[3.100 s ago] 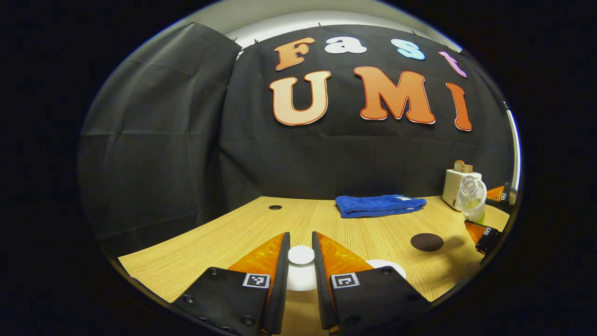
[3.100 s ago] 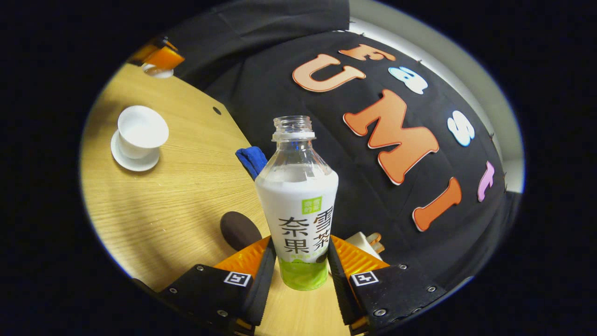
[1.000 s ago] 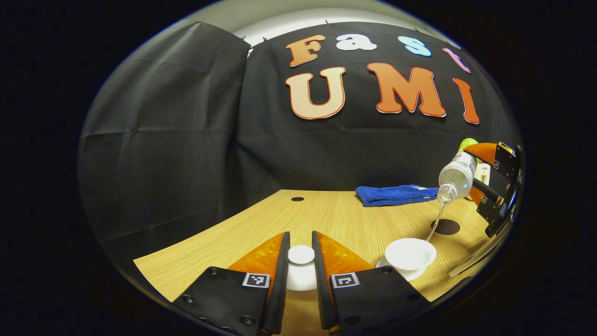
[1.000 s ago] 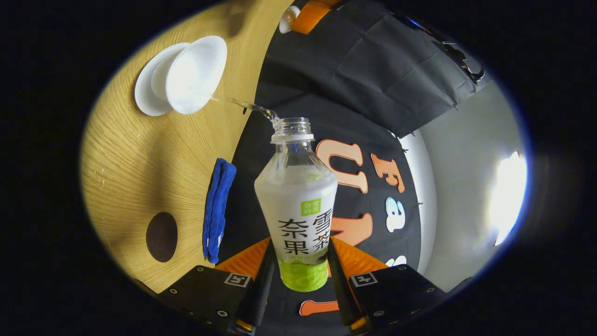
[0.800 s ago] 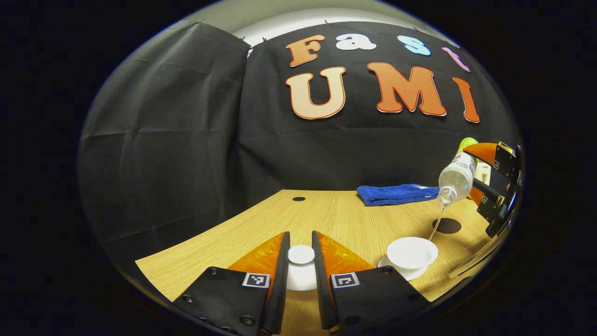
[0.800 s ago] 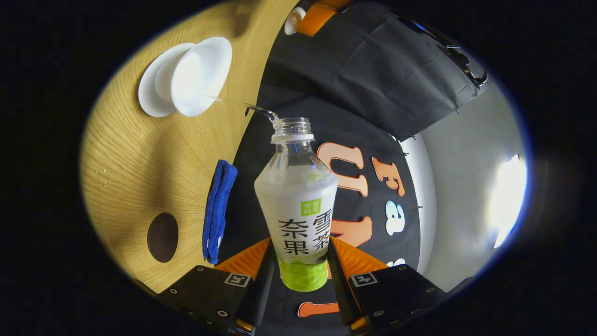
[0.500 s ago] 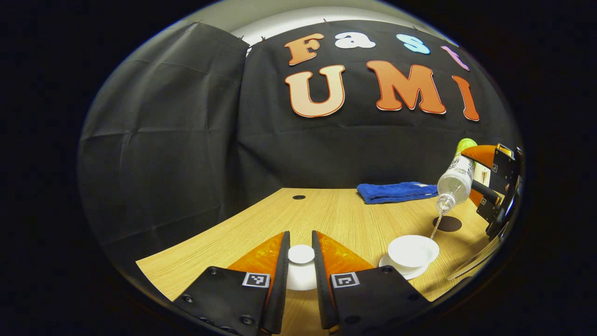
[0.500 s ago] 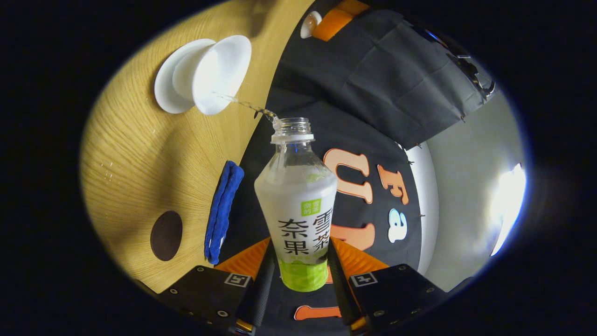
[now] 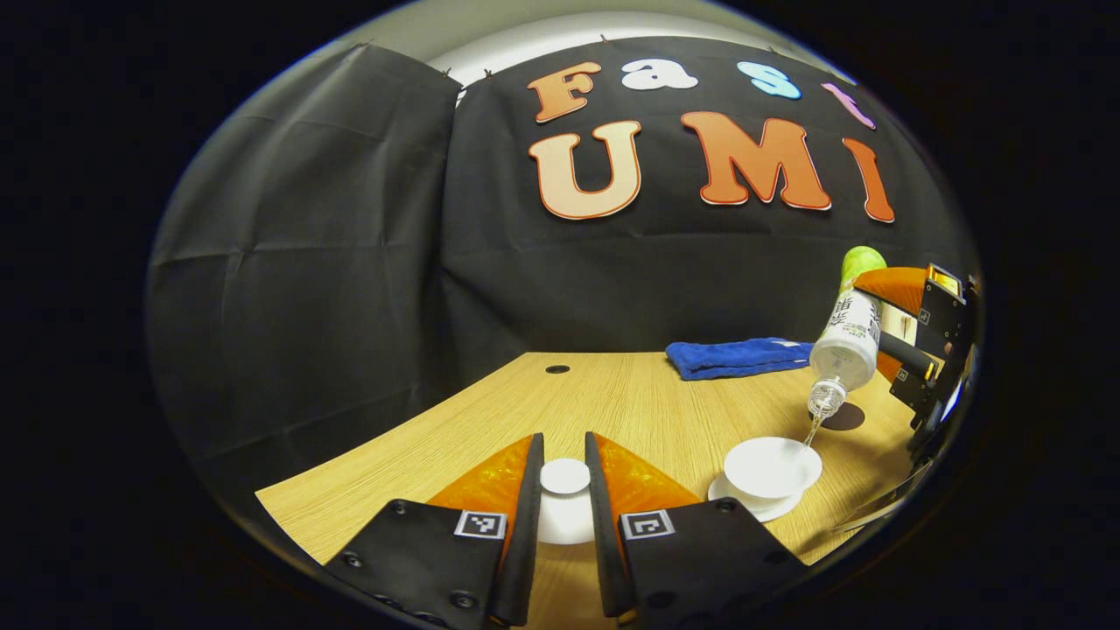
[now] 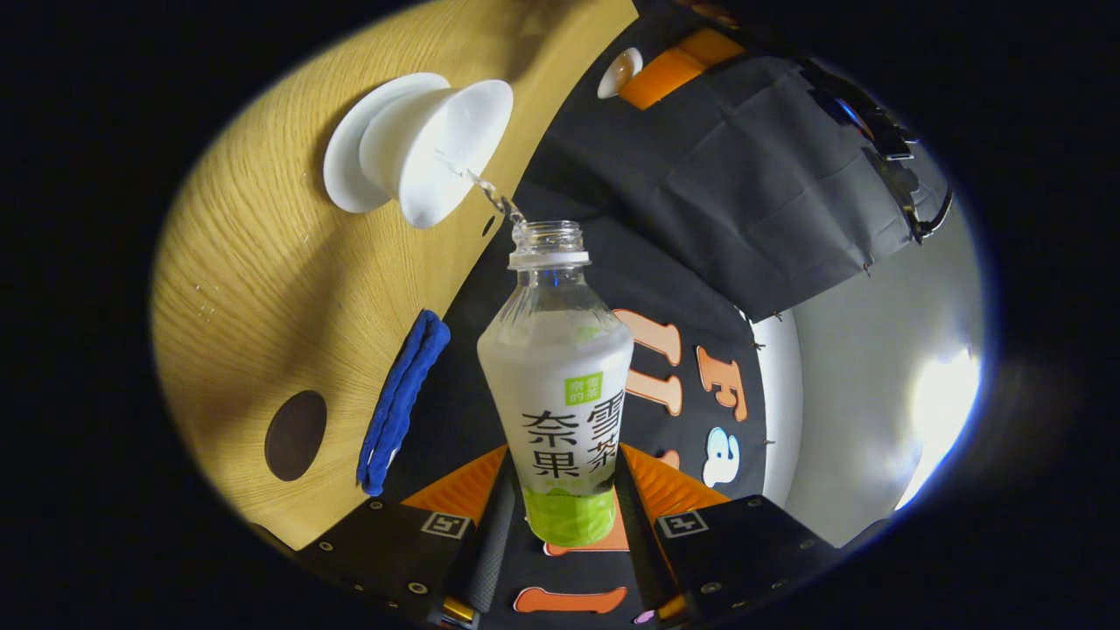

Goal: Open the teacup lid with one hand, grasp the water bottle and pour water into the teacup with the other hand; after pouring, place the water bottle on the coaster and then close the teacup lid.

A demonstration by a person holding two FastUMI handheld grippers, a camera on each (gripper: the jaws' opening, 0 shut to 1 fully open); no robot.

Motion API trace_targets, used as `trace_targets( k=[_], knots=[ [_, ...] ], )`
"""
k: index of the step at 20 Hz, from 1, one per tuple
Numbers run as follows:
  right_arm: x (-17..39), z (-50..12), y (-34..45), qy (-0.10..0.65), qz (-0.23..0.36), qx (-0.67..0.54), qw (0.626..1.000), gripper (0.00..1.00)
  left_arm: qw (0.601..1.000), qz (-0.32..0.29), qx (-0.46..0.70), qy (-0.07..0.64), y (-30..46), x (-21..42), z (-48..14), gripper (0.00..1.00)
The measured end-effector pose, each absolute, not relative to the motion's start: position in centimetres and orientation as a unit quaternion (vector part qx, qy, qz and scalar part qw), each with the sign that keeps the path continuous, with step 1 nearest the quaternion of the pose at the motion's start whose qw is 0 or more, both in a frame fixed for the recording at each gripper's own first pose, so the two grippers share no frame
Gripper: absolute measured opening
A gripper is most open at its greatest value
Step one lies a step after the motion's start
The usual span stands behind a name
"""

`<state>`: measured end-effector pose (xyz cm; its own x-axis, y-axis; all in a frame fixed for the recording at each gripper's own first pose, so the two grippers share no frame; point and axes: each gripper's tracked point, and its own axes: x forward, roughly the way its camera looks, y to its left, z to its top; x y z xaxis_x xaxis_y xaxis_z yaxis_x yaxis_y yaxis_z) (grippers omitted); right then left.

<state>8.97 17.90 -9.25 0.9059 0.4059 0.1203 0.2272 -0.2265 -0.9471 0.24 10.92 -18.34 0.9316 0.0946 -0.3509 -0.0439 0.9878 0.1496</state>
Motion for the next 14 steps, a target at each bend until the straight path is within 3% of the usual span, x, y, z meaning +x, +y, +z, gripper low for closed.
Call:
trace_targets(
  k=[2,10,11,14],
  knots=[
    [9.1,-9.0,18.0,-0.208,0.075,-0.782,0.583,0.6,0.98,0.034,0.071,0.181,10.9,0.1,-18.2,0.34],
    [8.8,-7.3,18.5,-0.229,0.072,-0.794,0.559,0.63,0.981,0.036,0.073,0.177,11.5,-0.3,-17.8,0.34],
    [9.0,-7.2,18.7,-0.23,0.072,-0.795,0.556,0.59,0.981,0.036,0.073,0.177,11.6,-0.3,-17.8,0.34],
    [8.8,-6.8,18.9,-0.24,0.073,-0.802,0.542,0.63,0.982,0.037,0.064,0.173,11.7,-0.3,-17.5,0.34]
  ],
)
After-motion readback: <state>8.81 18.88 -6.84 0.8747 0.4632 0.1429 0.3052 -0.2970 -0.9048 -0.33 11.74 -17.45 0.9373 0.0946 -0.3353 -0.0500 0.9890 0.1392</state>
